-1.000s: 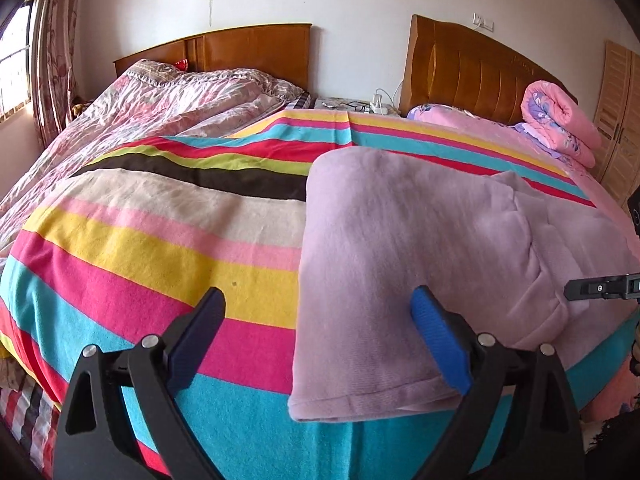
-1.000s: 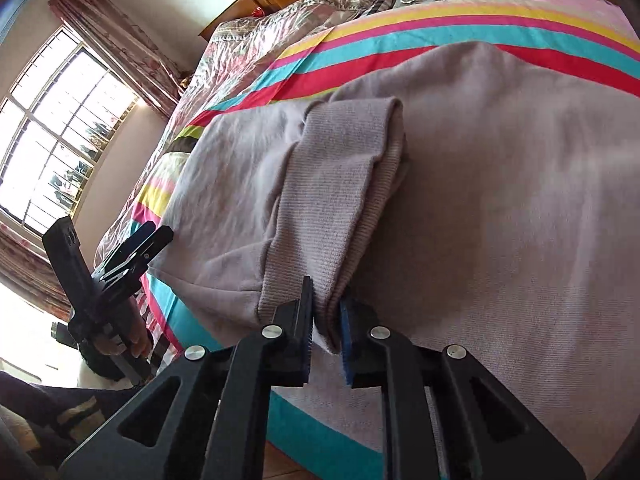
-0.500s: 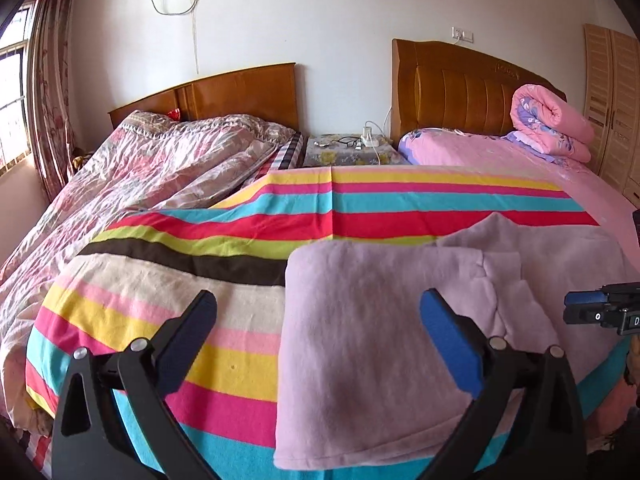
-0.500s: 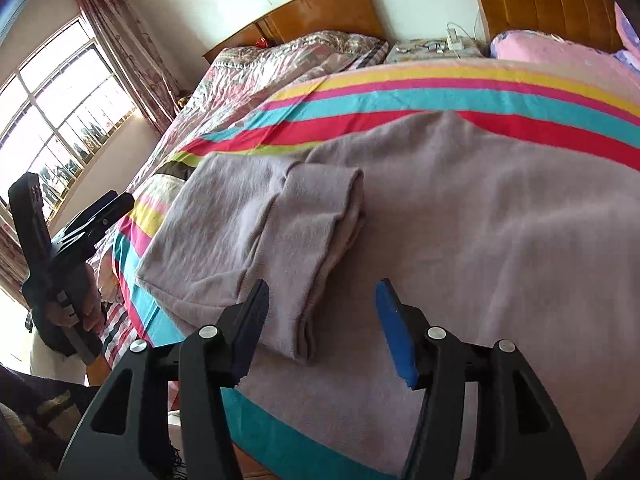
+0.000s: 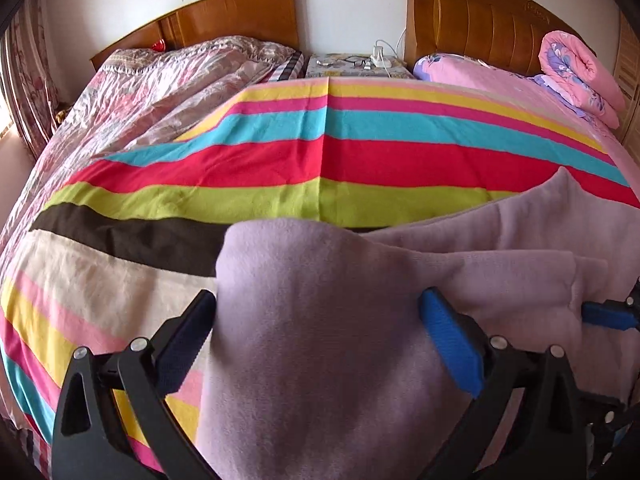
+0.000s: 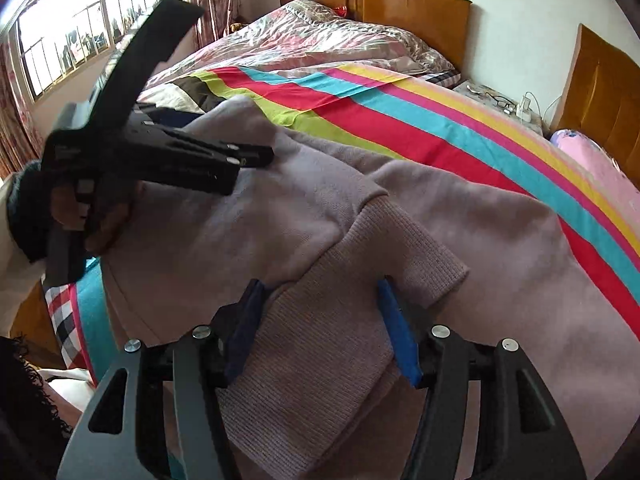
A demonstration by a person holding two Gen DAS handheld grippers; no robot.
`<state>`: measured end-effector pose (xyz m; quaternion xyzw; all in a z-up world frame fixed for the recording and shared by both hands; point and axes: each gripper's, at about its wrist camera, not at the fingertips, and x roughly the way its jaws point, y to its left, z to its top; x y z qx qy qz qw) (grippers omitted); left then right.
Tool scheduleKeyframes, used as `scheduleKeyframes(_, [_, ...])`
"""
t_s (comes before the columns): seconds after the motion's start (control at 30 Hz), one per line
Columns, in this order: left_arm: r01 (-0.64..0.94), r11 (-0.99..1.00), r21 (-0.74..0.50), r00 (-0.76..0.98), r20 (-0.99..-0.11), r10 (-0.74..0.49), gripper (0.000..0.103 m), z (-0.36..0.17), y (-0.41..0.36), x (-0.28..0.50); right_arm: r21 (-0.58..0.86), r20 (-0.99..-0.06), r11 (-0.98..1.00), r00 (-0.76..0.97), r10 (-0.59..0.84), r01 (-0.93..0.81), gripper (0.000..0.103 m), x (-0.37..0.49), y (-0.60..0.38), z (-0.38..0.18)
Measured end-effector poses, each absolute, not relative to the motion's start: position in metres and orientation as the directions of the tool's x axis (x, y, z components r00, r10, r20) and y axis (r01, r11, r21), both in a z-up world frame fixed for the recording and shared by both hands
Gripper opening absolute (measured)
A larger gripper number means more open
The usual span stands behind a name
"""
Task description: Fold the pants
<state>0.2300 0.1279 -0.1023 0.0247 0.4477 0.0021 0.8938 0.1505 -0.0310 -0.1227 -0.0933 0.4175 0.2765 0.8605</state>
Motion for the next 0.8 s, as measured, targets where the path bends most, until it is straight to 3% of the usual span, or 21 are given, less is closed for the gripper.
scheduleKeyframes(0.17, [0.009, 1.000, -0.015, 0.595, -0.804, -0.017, 0.102, -0.104, 0.136, 0.233, 0.322, -0.704, 0.847, 0.491, 0.513, -0.424, 0.057, 0.147, -0.094, -0.105])
scheduleKeyframes(0.33, [0.005, 1.000, -0.002, 0.601, -0.800, -0.004, 0.102, -0.104, 0.133, 0.232, 0.544, -0.686, 0.770, 0.352, 0.637, -0.333, 0.057, 0.130, -0.118, -0.127])
scheduleKeyframes(0.47, [0.004, 1.000, -0.011, 0.605, -0.796, -0.012, 0.102, -0.103, 0.134, 0.232, 0.577, -0.674, 0.734, 0.298, 0.676, -0.359, 0.052, 0.127, -0.093, -0.135])
scheduleKeyframes(0.63, [0.006, 1.000, -0.007, 0.625, -0.781, -0.009, 0.102, -0.098, 0.134, 0.228, 0.573, -0.640, 0.720, 0.336, 0.691, -0.391, 0.017, 0.128, -0.078, -0.121])
scheduleKeyframes(0.8, [0.090, 0.993, 0.080, 0.687, -0.727, -0.004, 0.102, -0.084, 0.109, 0.212, 0.450, -0.630, 0.767, 0.446, 0.635, -0.457, 0.014, 0.103, -0.075, -0.081])
